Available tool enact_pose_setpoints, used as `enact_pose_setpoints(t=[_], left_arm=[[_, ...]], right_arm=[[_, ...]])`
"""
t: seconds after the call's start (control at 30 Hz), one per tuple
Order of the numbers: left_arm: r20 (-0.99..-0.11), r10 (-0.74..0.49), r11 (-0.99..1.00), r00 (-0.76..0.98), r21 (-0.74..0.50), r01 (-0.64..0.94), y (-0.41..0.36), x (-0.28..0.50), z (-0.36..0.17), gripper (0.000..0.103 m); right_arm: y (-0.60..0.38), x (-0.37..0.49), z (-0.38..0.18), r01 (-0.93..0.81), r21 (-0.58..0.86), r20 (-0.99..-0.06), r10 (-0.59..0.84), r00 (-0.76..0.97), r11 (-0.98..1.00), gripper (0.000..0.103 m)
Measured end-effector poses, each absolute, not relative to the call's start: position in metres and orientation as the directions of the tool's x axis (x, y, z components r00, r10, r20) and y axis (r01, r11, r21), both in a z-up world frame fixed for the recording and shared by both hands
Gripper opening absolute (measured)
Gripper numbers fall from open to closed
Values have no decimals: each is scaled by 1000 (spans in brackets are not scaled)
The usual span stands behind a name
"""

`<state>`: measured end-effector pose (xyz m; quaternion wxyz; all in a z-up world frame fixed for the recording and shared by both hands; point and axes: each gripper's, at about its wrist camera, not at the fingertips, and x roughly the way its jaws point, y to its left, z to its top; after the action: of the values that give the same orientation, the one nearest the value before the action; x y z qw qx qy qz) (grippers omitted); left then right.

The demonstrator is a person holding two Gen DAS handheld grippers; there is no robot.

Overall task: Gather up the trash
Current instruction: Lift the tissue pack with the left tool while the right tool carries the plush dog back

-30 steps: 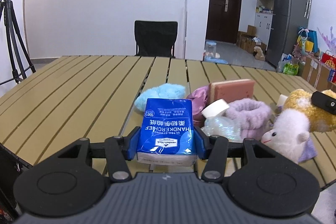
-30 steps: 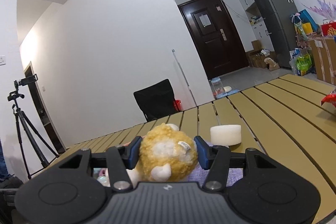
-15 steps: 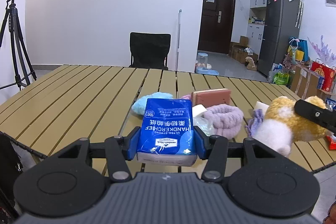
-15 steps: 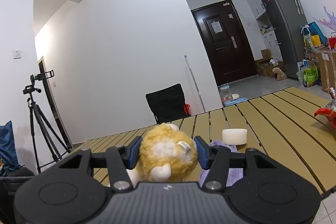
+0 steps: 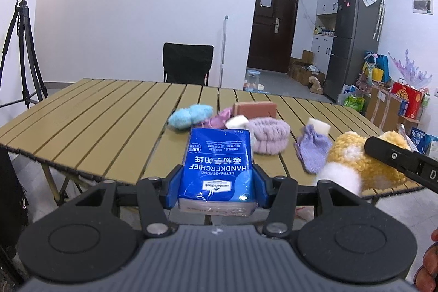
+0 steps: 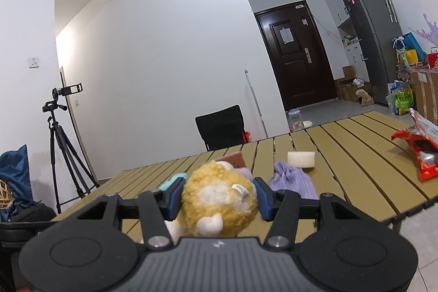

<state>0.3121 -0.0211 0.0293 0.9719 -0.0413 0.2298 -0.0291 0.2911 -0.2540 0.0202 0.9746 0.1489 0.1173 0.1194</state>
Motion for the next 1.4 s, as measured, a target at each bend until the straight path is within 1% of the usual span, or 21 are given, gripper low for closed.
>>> enact_pose_setpoints(t=[0.37,0.8,1.13,1.4], left_arm=[[-496,-93,995,863,-80,62,-22,264,3,52],[-570,-73,997,818,-29,69,-19,226,-30,52],[-641,-55,997,765,7,78,-17,223,-60,52],[-731,-38,998,682,10,66,-10,239,-94,52]], right_arm=[[-248,237,-4,-188,303,-260,271,927,934,53],[-238,199,-42,-179,261,-371,270,889,949,53],[-243,187,-77,-132,195,-473,211,856,972,53],[-257,193,-100,-77,178,-527,161,834,981,53]])
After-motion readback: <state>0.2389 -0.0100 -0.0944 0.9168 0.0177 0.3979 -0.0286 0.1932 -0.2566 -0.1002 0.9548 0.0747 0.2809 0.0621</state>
